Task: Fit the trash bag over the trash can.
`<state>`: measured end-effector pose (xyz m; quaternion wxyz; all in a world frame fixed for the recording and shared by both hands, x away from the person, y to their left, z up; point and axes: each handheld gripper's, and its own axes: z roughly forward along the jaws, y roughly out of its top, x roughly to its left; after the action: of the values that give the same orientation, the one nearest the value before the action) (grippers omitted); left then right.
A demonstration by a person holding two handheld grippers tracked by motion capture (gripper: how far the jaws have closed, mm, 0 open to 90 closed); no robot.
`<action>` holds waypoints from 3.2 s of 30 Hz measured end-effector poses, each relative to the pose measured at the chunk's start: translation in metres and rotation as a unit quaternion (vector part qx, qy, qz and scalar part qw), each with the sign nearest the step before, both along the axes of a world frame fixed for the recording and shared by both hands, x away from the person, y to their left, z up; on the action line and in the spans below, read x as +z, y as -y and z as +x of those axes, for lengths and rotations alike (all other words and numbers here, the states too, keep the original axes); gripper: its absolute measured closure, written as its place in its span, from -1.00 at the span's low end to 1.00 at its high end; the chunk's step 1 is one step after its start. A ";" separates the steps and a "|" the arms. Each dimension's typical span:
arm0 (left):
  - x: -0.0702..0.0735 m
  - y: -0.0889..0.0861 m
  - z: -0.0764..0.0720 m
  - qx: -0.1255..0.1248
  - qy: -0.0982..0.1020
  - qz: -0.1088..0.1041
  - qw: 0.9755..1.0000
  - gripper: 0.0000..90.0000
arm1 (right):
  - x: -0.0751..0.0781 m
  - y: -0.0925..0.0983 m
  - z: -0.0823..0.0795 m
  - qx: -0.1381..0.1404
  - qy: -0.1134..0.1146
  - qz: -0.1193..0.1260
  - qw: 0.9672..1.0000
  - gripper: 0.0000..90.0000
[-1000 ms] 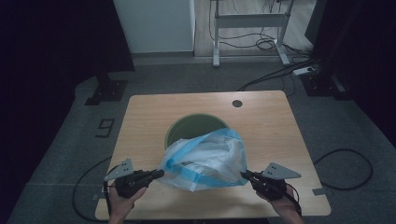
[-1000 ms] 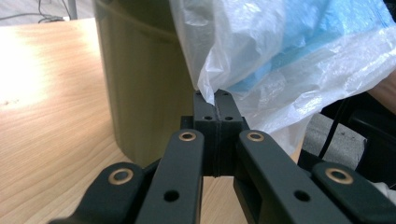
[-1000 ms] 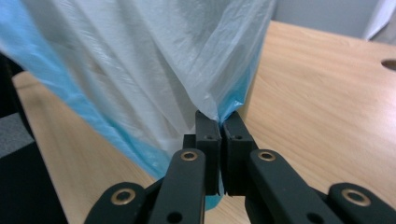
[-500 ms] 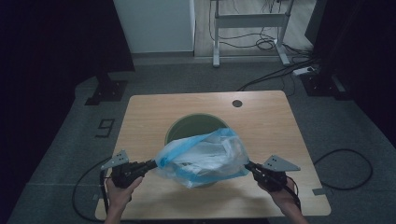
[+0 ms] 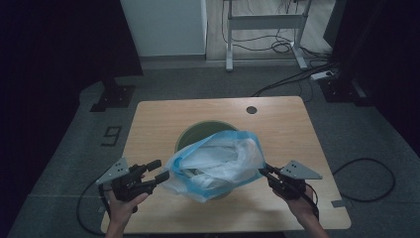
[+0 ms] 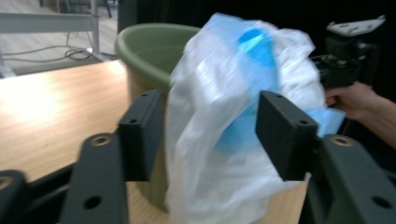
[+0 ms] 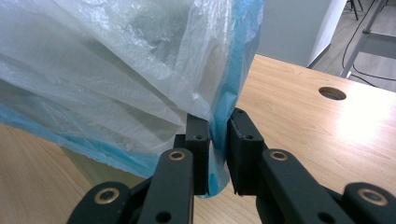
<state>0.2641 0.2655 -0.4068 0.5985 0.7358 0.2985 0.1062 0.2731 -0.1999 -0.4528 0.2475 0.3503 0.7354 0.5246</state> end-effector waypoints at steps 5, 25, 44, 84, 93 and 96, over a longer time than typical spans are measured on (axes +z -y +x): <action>0.014 0.013 0.008 -0.007 0.000 0.020 1.000 -0.21 | 0.001 0.000 0.000 -0.001 0.002 0.001 1.000 0.71; 0.029 0.033 0.029 0.027 0.003 0.022 0.999 0.98 | 0.032 0.013 -0.006 0.049 0.031 0.051 0.997 -0.10; 0.023 0.002 0.059 0.098 -0.013 -0.023 0.995 0.98 | 0.054 0.000 0.044 -0.018 0.003 0.026 0.999 0.87; -0.047 0.012 0.101 0.104 -0.162 0.028 0.981 0.95 | -0.030 -0.036 0.086 -0.001 -0.105 0.017 0.994 0.90; -0.045 0.006 0.094 0.112 -0.142 0.037 0.983 0.86 | -0.022 -0.020 0.075 -0.048 -0.065 0.029 0.996 0.41; -0.042 0.003 0.092 0.110 -0.135 0.034 0.984 0.83 | -0.015 -0.008 0.065 -0.065 -0.049 0.042 0.996 0.28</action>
<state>0.3558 0.2626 -0.4492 0.5123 0.7258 0.4518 0.0812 0.3380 -0.1919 -0.4682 0.2299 0.4326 0.6993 0.5205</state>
